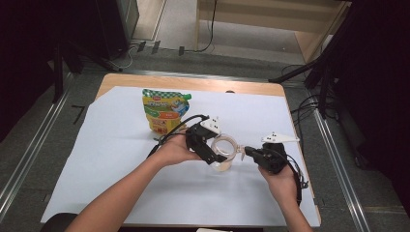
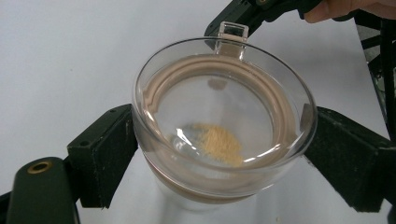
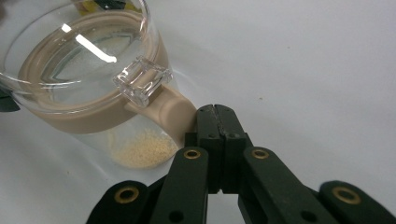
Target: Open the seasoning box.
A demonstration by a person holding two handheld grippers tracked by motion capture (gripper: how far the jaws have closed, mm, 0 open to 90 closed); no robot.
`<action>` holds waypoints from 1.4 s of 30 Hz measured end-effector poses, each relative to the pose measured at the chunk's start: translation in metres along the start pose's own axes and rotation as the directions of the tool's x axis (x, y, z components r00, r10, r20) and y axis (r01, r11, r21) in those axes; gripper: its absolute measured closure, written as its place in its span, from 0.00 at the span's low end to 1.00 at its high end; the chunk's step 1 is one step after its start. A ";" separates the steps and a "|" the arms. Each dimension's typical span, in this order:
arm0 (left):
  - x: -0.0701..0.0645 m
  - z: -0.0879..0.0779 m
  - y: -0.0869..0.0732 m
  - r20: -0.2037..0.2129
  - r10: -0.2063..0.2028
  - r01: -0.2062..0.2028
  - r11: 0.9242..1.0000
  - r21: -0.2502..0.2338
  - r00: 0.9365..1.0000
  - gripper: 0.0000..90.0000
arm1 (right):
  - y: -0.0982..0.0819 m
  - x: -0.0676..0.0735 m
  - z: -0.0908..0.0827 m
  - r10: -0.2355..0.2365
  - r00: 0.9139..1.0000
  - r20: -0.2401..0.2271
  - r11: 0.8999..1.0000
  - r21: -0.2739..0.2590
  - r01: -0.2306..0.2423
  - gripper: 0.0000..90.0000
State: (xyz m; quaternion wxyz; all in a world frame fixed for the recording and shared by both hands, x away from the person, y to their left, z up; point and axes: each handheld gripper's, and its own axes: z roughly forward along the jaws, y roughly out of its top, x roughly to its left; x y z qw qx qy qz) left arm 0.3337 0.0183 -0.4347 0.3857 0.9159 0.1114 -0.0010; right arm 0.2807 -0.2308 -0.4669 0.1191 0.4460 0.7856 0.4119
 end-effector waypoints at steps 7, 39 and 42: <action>-0.001 -0.005 0.009 0.020 -0.003 0.004 0.999 -0.037 1.000 0.16 | 0.000 0.000 0.000 -0.003 1.000 -0.001 1.000 -0.001 0.003 1.00; -0.022 -0.011 0.058 0.155 0.022 -0.022 1.000 0.003 0.988 0.86 | -0.001 0.001 -0.004 -0.009 1.000 -0.011 1.000 -0.006 0.009 1.00; -0.024 -0.009 0.062 0.160 0.030 -0.031 0.999 0.007 0.987 0.90 | -0.001 0.002 -0.004 -0.006 1.000 -0.010 1.000 -0.003 0.006 1.00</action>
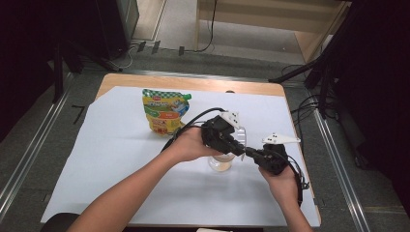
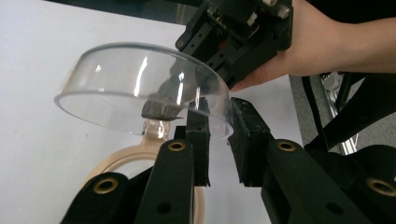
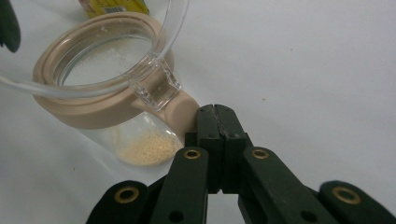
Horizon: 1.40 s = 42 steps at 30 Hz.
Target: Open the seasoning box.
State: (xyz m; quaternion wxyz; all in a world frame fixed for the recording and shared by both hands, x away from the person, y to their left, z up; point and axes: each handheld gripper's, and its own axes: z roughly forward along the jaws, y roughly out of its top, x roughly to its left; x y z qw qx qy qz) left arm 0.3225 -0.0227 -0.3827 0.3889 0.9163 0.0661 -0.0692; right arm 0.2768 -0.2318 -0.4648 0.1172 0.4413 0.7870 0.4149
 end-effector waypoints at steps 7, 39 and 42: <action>-0.002 0.009 0.007 0.020 0.011 -0.010 1.000 -0.015 1.000 0.95 | 0.000 0.000 0.000 -0.002 1.000 0.001 1.000 -0.004 0.002 1.00; 0.006 -0.040 -0.031 0.001 -0.095 0.095 0.993 -0.076 0.995 0.77 | -0.017 0.024 -0.036 0.034 0.997 -0.063 0.999 -0.028 -0.036 0.92; 0.004 -0.048 -0.040 -0.038 -0.085 0.083 0.995 -0.059 0.996 0.76 | -0.023 0.033 -0.038 0.031 0.995 -0.090 0.999 -0.020 -0.033 0.89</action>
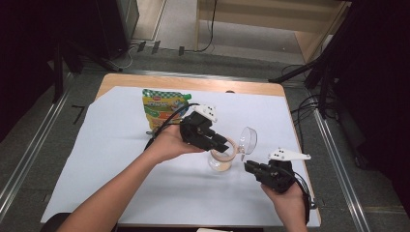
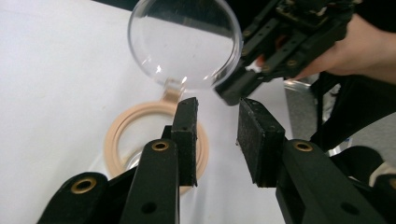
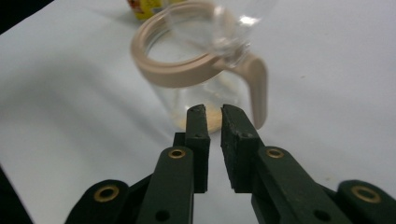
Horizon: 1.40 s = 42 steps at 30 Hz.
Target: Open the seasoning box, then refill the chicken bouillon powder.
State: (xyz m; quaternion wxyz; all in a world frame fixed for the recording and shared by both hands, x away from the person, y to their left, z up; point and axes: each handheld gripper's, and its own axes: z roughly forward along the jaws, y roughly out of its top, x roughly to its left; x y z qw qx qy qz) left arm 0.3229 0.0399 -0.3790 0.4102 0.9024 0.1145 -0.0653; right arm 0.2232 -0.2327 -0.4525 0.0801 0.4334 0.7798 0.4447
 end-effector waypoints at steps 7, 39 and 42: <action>0.009 -0.015 -0.029 0.008 -0.096 0.095 0.995 0.013 0.995 0.64 | -0.003 0.014 0.010 -0.036 0.998 -0.048 0.999 0.012 0.036 0.83; 0.039 -0.090 -0.095 -0.137 -0.217 0.210 0.976 -0.063 0.967 0.53 | 0.006 0.041 0.038 -0.145 0.973 -0.181 0.988 0.030 0.153 0.65; 0.040 -0.091 -0.098 -0.143 -0.224 0.218 0.974 -0.058 0.964 0.53 | 0.006 0.042 0.038 -0.161 0.970 -0.184 0.985 0.033 0.170 0.64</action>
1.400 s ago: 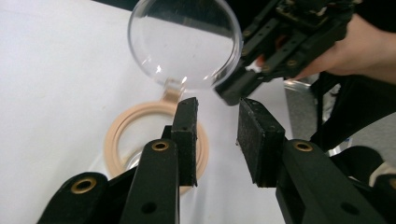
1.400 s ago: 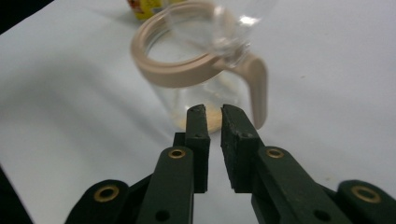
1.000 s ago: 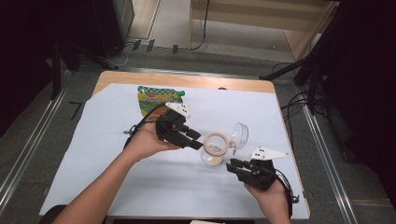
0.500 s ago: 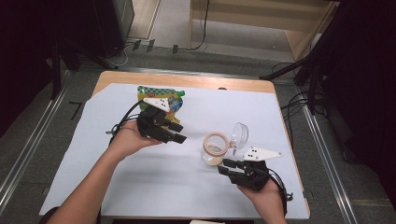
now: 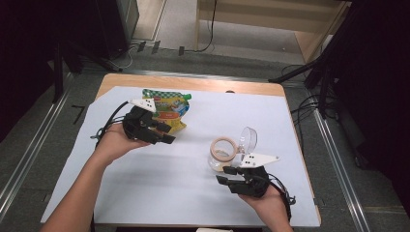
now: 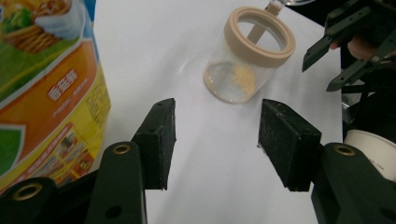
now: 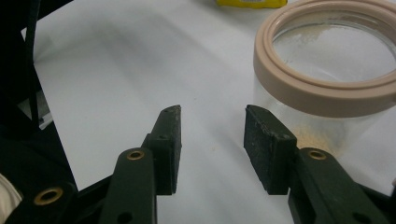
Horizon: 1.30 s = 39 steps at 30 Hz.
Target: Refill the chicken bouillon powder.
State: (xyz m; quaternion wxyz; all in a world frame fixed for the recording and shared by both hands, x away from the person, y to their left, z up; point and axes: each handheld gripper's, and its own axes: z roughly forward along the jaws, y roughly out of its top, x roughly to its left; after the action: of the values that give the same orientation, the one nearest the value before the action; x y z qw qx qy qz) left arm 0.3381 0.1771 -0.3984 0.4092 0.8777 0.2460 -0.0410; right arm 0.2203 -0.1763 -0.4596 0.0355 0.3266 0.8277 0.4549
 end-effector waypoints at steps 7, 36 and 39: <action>0.010 -0.019 -0.011 -0.051 -0.025 0.024 1.000 -0.021 0.998 0.51 | 0.001 -0.001 -0.001 -0.002 1.000 0.005 1.000 -0.005 0.002 0.64; 0.068 -0.056 -0.035 -0.217 -0.145 0.121 0.985 -0.122 0.965 0.46 | 0.002 0.003 0.003 -0.022 1.000 -0.007 1.000 0.005 0.022 0.64; 0.070 -0.052 -0.029 -0.226 -0.131 0.108 0.988 -0.109 0.965 0.45 | 0.001 0.002 0.003 -0.020 1.000 -0.005 1.000 0.006 0.020 0.64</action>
State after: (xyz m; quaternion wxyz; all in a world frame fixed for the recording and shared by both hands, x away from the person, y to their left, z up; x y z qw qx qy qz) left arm 0.3793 0.2595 -0.4034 0.4159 0.8395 0.3463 0.0491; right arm 0.2203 -0.1719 -0.4599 0.0372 0.3174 0.8323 0.4529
